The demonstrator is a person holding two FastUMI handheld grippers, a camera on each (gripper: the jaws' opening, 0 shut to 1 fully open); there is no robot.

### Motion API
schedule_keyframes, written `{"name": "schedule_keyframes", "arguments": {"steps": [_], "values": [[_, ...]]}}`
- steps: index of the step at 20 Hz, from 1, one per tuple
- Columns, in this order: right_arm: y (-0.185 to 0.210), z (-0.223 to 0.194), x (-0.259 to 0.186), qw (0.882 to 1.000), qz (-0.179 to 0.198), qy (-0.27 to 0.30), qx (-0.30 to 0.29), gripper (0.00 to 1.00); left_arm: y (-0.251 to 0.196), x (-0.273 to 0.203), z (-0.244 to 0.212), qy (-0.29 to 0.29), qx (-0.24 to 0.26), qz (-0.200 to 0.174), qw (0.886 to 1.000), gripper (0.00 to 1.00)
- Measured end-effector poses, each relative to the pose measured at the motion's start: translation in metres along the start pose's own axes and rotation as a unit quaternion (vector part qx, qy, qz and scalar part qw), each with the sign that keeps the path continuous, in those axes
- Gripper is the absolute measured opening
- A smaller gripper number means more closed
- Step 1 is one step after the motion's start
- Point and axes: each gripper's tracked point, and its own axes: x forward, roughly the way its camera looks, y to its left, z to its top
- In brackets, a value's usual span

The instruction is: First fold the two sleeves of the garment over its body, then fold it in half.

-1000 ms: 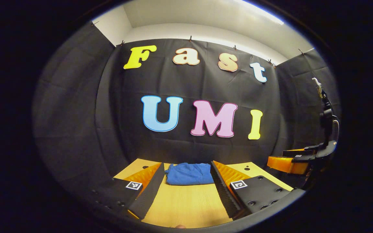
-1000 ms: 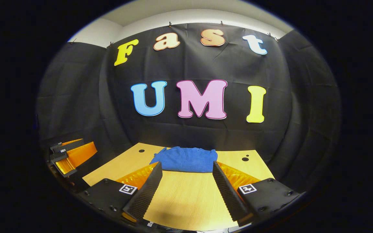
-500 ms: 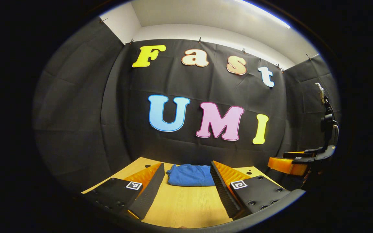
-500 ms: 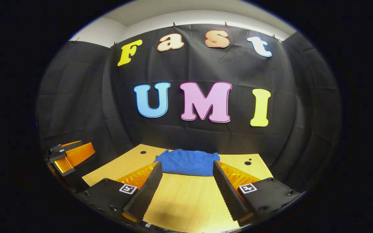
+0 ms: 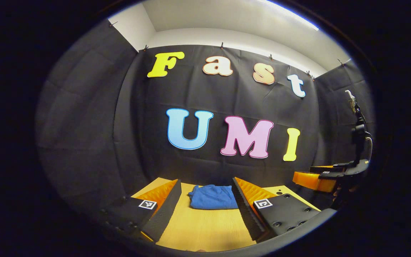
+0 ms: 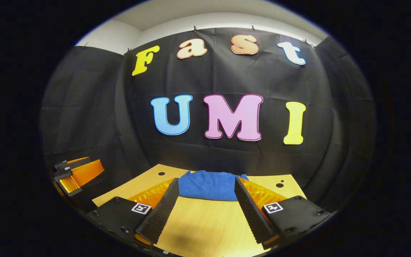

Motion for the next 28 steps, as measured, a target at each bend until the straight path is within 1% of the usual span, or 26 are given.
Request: {"name": "schedule_keyframes", "arguments": {"steps": [1,2,3,4,5,10,15,16,17,20,27,28], "values": [[0.001,0.0,-0.001,1.0,0.001,0.0,-0.001,0.98,-0.001,0.0,0.003,-0.004,0.005,0.0,1.0,0.81],[0.001,0.0,-0.001,1.0,0.001,0.002,-0.001,0.95,-0.002,-0.003,0.004,-0.007,0.009,-0.001,1.0,0.82],[0.001,-0.001,-0.001,1.0,0.003,0.005,0.001,0.98,-0.004,-0.007,0.006,-0.009,0.013,-0.001,1.0,0.81],[0.003,-0.001,-0.003,1.0,0.005,0.005,0.002,0.95,-0.007,-0.01,0.008,-0.011,0.015,-0.003,1.0,0.82],[0.004,-0.001,-0.004,1.0,0.006,0.004,0.001,0.98,-0.009,-0.012,0.008,-0.014,0.016,-0.005,1.0,0.82],[0.011,-0.003,-0.011,1.0,0.017,0.007,0.001,0.98,-0.017,-0.024,0.01,-0.015,0.03,-0.009,0.999,0.81],[0.015,-0.004,-0.015,1.0,0.026,0.008,-0.005,0.98,-0.02,-0.03,0.007,-0.01,0.019,-0.008,1.0,0.81],[0.017,-0.004,-0.018,1.0,0.027,0.008,-0.005,0.95,-0.02,-0.032,0.008,-0.009,0.019,-0.009,1.0,0.81],[0.016,-0.004,-0.019,1.0,0.027,0.006,-0.005,0.98,-0.02,-0.032,0.008,-0.009,0.02,-0.008,1.0,0.81],[0.016,-0.012,-0.018,0.999,0.028,0.019,-0.002,0.98,-0.021,-0.033,0.008,-0.009,0.02,-0.009,1.0,0.81],[0.013,-0.012,-0.017,0.999,0.026,0.021,-0.003,0.98,-0.019,-0.034,0.004,-0.001,0.015,-0.004,1.0,0.82],[0.013,-0.012,-0.018,0.999,0.025,0.021,-0.003,0.95,-0.019,-0.034,0.004,-0.001,0.014,-0.003,1.0,0.81]]}}
